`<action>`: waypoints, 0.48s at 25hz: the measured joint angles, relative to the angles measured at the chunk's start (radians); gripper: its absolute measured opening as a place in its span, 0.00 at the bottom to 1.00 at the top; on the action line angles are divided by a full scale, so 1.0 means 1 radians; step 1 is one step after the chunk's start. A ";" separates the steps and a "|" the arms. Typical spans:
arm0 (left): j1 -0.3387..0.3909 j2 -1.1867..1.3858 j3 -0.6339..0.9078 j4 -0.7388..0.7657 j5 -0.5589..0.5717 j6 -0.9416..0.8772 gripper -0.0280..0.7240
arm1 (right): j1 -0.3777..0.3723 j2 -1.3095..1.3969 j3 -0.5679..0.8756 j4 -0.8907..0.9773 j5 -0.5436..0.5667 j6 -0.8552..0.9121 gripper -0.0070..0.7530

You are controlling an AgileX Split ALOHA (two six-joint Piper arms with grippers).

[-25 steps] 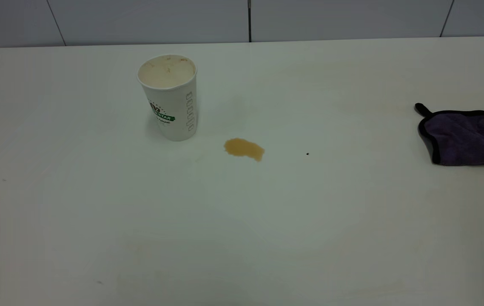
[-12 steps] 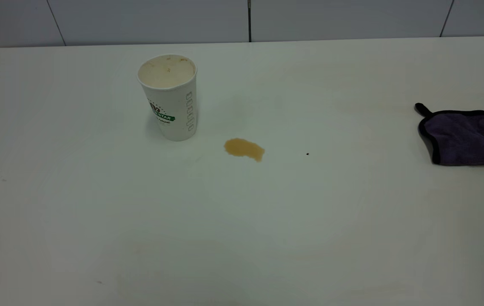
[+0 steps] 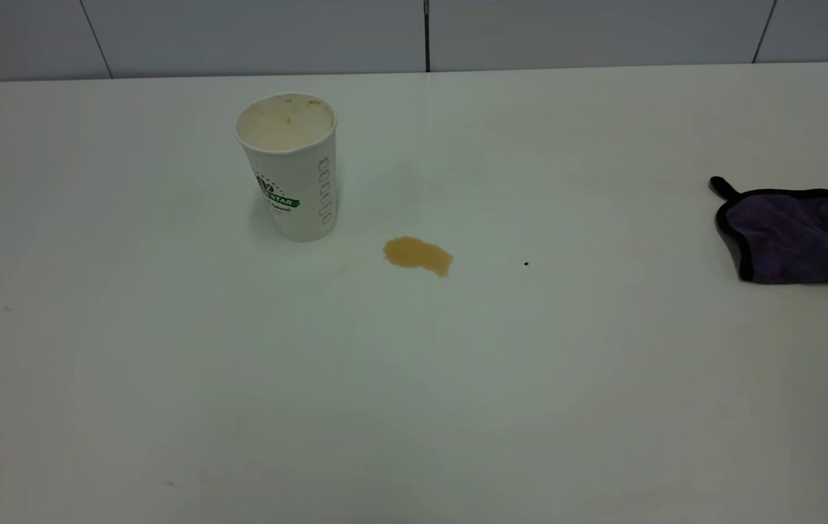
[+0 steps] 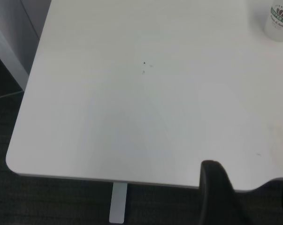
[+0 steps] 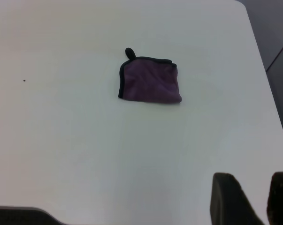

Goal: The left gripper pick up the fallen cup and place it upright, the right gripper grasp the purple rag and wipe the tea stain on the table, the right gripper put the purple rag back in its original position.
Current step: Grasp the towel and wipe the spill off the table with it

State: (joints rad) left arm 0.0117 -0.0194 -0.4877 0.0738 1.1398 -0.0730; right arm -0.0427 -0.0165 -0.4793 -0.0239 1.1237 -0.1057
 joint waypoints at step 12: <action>0.000 0.000 0.000 0.000 0.000 0.000 0.54 | 0.000 0.145 -0.060 -0.022 -0.047 0.190 0.61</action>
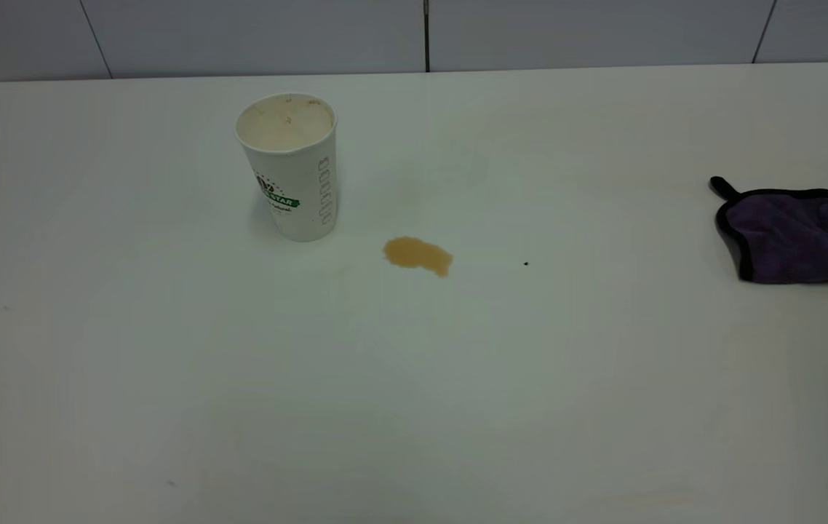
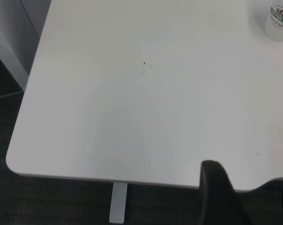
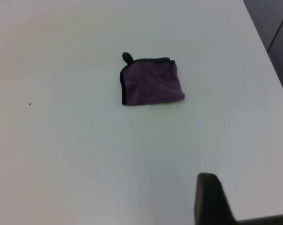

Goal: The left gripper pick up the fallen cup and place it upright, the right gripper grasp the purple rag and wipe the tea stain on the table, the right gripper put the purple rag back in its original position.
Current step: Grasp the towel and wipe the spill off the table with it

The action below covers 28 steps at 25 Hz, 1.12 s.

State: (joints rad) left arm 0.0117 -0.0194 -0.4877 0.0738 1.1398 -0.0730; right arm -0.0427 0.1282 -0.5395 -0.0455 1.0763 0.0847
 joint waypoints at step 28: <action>0.000 0.000 0.000 0.000 -0.001 0.000 0.54 | 0.000 1.951 -0.703 0.102 -0.455 -0.327 0.95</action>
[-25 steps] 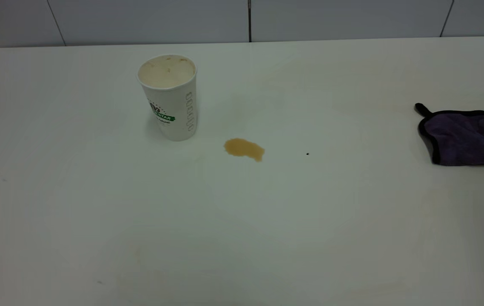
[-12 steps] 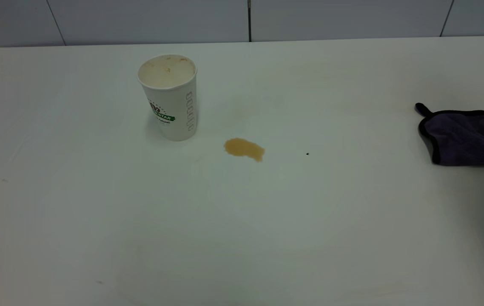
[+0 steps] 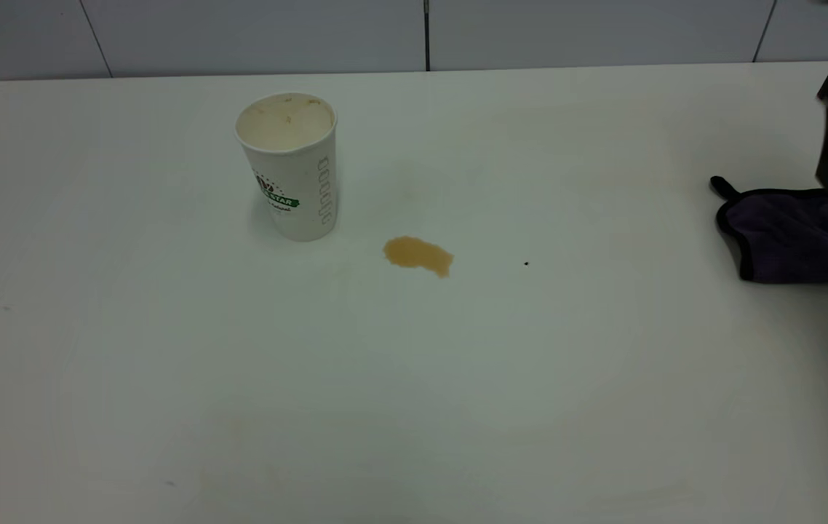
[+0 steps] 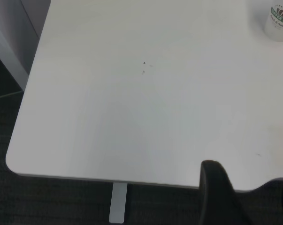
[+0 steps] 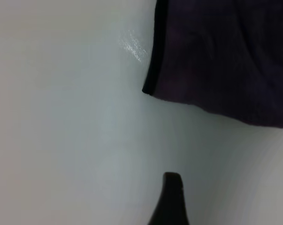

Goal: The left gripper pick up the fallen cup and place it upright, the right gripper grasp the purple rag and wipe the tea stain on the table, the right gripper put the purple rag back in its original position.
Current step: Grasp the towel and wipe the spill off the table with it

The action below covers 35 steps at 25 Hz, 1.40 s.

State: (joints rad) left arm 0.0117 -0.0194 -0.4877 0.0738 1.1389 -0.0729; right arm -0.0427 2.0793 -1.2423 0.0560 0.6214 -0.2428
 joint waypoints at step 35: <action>0.000 0.000 0.000 -0.001 -0.001 0.001 0.54 | 0.030 0.431 -0.333 0.208 -0.081 -0.184 0.11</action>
State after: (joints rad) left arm 0.0117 -0.0194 -0.4877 0.0731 1.1378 -0.0721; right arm -0.0124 2.5098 -1.5755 0.2639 0.5406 -0.4268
